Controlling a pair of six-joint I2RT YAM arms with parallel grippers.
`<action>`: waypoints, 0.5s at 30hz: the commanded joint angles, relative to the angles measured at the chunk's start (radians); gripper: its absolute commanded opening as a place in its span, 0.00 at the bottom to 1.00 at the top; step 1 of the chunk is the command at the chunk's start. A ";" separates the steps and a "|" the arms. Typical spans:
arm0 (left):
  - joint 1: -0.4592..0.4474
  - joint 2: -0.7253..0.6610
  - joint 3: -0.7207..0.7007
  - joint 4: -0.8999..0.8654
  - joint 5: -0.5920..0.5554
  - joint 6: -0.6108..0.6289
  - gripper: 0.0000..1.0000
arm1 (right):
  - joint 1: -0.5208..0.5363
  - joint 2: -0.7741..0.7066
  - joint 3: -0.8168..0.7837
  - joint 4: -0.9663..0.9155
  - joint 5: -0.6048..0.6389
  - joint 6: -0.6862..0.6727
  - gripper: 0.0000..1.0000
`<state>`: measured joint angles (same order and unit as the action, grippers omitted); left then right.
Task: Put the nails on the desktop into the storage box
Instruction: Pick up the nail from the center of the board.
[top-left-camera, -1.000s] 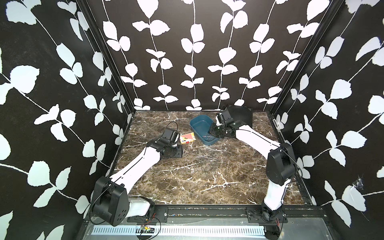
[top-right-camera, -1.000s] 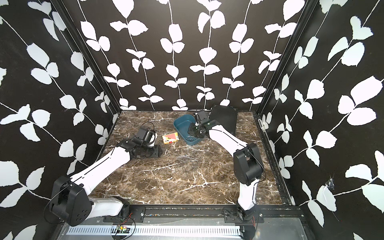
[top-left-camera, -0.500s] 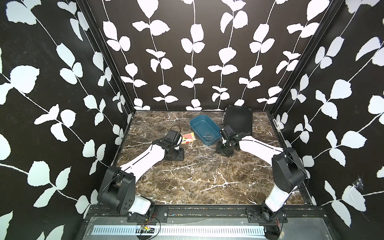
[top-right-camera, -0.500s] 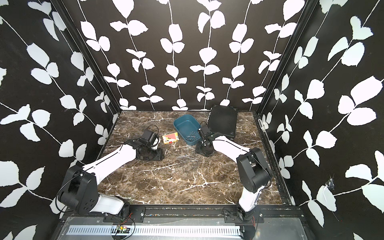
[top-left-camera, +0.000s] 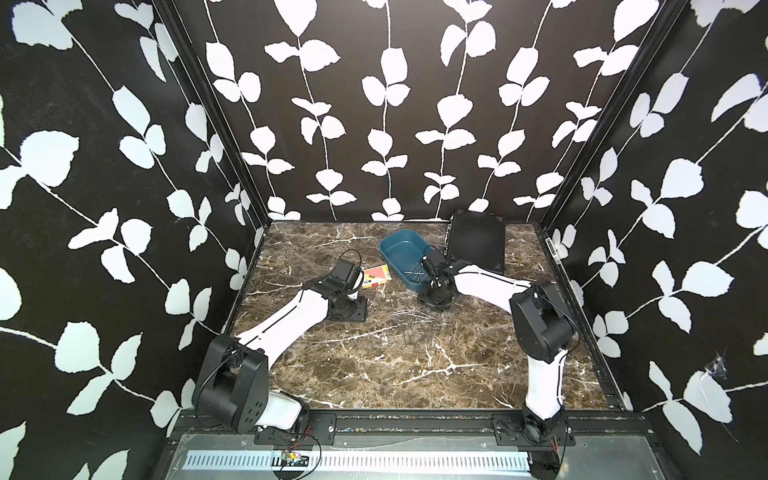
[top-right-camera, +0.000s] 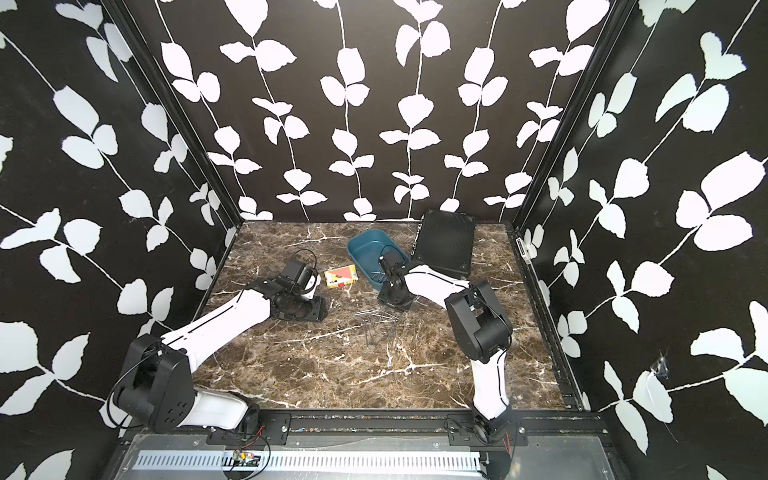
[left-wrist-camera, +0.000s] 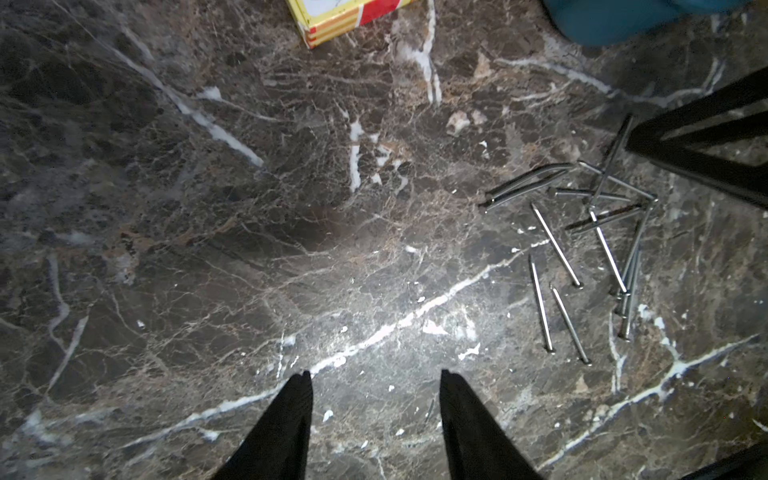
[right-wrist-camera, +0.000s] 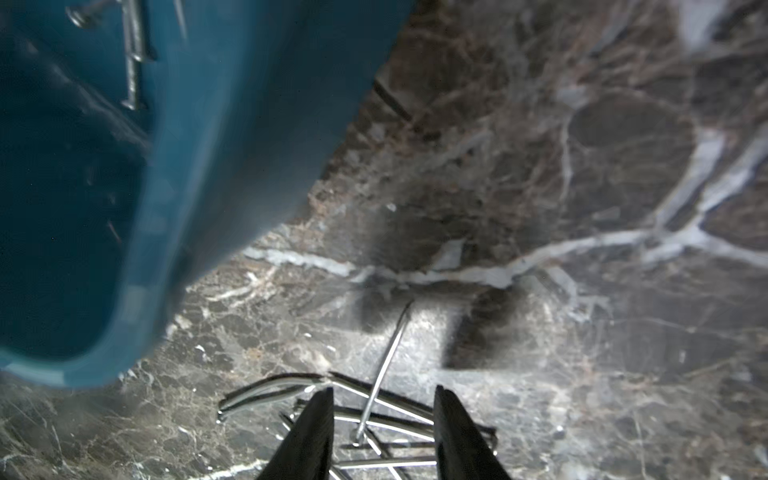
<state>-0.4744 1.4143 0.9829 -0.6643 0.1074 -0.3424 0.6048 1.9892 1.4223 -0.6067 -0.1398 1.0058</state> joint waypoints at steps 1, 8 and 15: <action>0.000 -0.016 0.025 -0.030 -0.015 0.036 0.52 | 0.011 0.043 0.068 -0.100 0.056 0.032 0.41; 0.007 -0.011 0.017 -0.023 -0.012 0.055 0.52 | 0.027 0.102 0.114 -0.153 0.092 0.063 0.39; 0.024 -0.013 0.023 -0.041 -0.019 0.088 0.52 | 0.044 0.170 0.196 -0.203 0.100 0.048 0.34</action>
<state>-0.4625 1.4143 0.9829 -0.6746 0.1032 -0.2852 0.6376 2.1162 1.5894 -0.7448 -0.0368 1.0485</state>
